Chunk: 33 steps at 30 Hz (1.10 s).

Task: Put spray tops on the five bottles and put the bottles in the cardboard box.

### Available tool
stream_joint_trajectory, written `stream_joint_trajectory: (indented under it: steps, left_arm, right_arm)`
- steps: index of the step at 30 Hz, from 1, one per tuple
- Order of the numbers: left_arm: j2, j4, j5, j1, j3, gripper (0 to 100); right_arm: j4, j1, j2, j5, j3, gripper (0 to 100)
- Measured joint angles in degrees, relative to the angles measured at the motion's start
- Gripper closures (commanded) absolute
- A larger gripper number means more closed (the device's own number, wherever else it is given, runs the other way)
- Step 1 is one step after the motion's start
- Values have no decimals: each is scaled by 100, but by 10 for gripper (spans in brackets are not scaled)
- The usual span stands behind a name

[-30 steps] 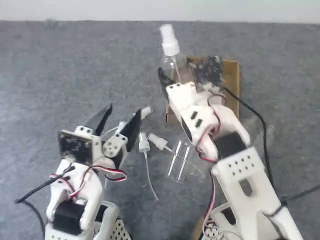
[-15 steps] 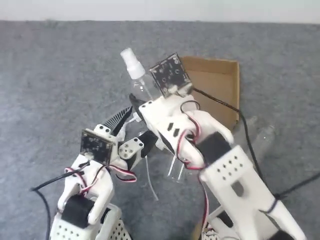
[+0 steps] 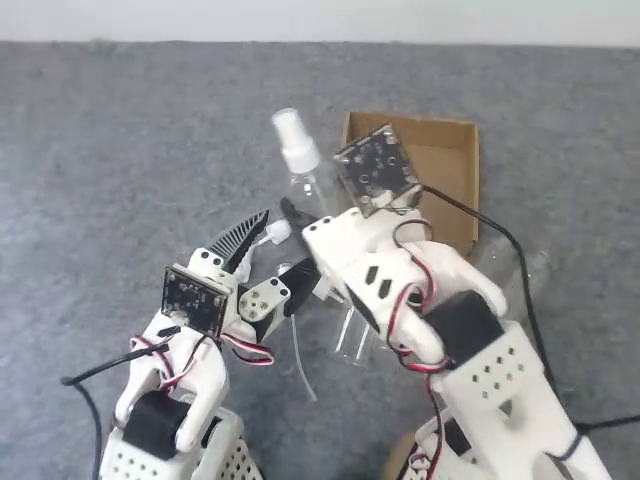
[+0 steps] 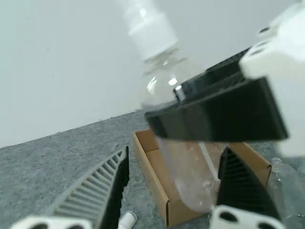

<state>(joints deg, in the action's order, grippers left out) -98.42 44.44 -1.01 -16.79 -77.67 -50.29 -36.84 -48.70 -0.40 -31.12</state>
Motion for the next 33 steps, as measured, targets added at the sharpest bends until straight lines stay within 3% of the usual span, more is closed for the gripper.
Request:
stream_joint_trajectory:
  steps: [13,24,33]
  left_arm:
    - [0,0,35,18,-26,760]
    - [26,264,35,9,-26,773]
    - [9,-97,9,97,-149,775]
  right_arm:
    - [-431,220,-299,0,0,992]
    - [1178,193,-158,0,-624,992]
    - [1187,-369,35,0,-624,992]
